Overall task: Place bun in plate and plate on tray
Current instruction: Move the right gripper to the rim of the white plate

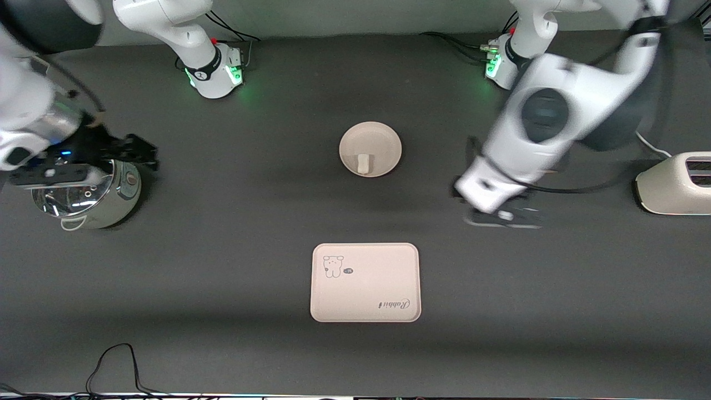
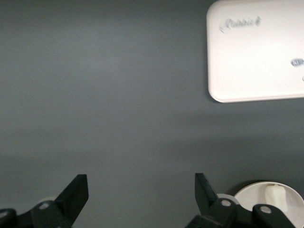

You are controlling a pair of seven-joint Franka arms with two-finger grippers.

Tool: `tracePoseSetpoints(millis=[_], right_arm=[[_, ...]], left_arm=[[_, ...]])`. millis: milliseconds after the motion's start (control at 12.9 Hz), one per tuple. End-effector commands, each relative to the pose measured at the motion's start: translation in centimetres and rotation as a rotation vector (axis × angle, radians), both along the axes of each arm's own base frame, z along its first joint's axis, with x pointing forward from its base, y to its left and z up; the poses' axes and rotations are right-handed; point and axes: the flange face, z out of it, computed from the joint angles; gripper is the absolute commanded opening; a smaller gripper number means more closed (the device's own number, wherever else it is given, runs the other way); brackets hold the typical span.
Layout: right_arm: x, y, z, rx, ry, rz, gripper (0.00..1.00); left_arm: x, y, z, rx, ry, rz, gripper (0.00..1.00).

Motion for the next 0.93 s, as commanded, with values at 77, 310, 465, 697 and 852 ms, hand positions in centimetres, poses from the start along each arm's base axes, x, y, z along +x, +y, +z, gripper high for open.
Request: tracePoseSetpoints(millis=[77, 310, 465, 697, 852], right_arm=[[-4.6, 14.9, -2.1, -0.01, 0.01, -0.033, 1.0], [-10.3, 26.0, -3.7, -0.004, -0.014, -0.034, 1.0], [-13.2, 29.8, -4.6, -0.01, -0.013, -0.02, 1.0], [-14.9, 31.0, -7.1, -0.028, 0.007, 0.016, 1.0], [-16.0, 31.4, -11.7, 0.002, -0.014, 0.028, 1.0]], left_arm=[[0.4, 8.8, 2.5, -0.041, 0.028, 0.048, 1.0], [-0.7, 14.8, 5.1, -0.039, 0.055, 0.106, 1.0], [-1.4, 19.3, 6.4, -0.058, 0.063, 0.052, 1.0], [-3.2, 23.0, 8.1, -0.042, 0.043, 0.117, 1.0], [-3.7, 23.4, 9.1, -0.034, 0.025, 0.114, 1.0]])
